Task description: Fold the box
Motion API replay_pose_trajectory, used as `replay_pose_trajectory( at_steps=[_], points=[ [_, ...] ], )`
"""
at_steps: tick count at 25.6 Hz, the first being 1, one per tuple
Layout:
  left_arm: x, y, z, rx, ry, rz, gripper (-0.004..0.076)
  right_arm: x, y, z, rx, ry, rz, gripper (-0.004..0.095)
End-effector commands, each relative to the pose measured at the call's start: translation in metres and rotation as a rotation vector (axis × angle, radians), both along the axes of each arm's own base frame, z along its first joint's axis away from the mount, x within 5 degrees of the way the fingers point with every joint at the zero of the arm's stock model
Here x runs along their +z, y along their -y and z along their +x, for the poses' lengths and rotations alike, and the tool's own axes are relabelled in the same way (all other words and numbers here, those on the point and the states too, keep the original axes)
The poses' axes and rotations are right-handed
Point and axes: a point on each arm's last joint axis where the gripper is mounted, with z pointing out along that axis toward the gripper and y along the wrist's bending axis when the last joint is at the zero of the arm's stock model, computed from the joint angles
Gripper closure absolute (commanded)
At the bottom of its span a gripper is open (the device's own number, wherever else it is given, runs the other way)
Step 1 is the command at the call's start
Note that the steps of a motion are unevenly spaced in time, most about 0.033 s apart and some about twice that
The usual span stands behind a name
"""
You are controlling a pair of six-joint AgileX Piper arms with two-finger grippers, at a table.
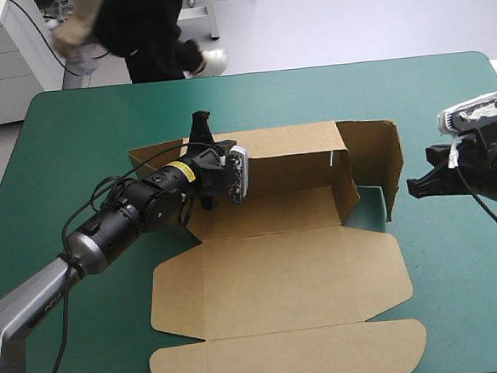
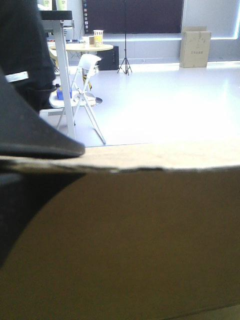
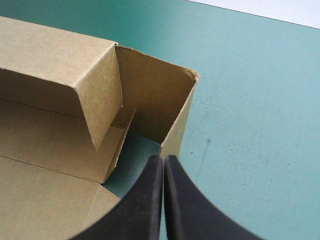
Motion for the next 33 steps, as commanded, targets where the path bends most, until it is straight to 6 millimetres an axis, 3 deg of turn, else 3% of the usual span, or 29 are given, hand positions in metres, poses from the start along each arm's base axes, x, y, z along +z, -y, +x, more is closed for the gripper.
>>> replay_pose_trajectory(
  at_steps=[1,4,8,10,13,16,23,26,33],
  points=[
    [0.013,0.0,-0.005,-0.009,0.011,-0.017,0.0732,0.016,0.001,-0.002,-0.019,0.106,0.019,0.0818],
    [0.013,0.0,-0.005,-0.009,0.006,-0.014,0.0732,0.016,0.0,-0.002,-0.016,0.107,0.029,0.0687],
    [0.013,0.0,-0.005,-0.009,0.006,-0.013,0.0732,0.017,0.0,-0.002,-0.022,0.106,0.038,0.0421],
    [0.013,0.0,-0.005,-0.009,0.006,-0.013,0.0732,0.018,0.001,-0.001,-0.031,0.121,0.044,0.038],
    [0.013,0.0,-0.005,-0.014,0.015,-0.005,0.0732,0.028,0.003,0.001,-0.062,0.201,0.058,0.0369],
    [0.017,0.001,-0.004,-0.011,0.056,-0.033,0.0732,0.052,0.004,0.011,-0.064,0.26,0.056,0.0368],
    [0.019,0.002,-0.003,-0.01,0.076,-0.047,0.0731,0.086,0.007,0.066,-0.06,0.243,0.094,0.0368],
    [0.019,0.002,-0.003,-0.01,0.075,-0.046,0.0732,0.089,0.009,0.091,-0.047,0.208,0.086,0.0368],
    [0.019,0.002,-0.003,-0.008,0.07,-0.052,0.0732,0.074,0.009,0.156,-0.013,0.082,0.098,0.0368]
  ],
)
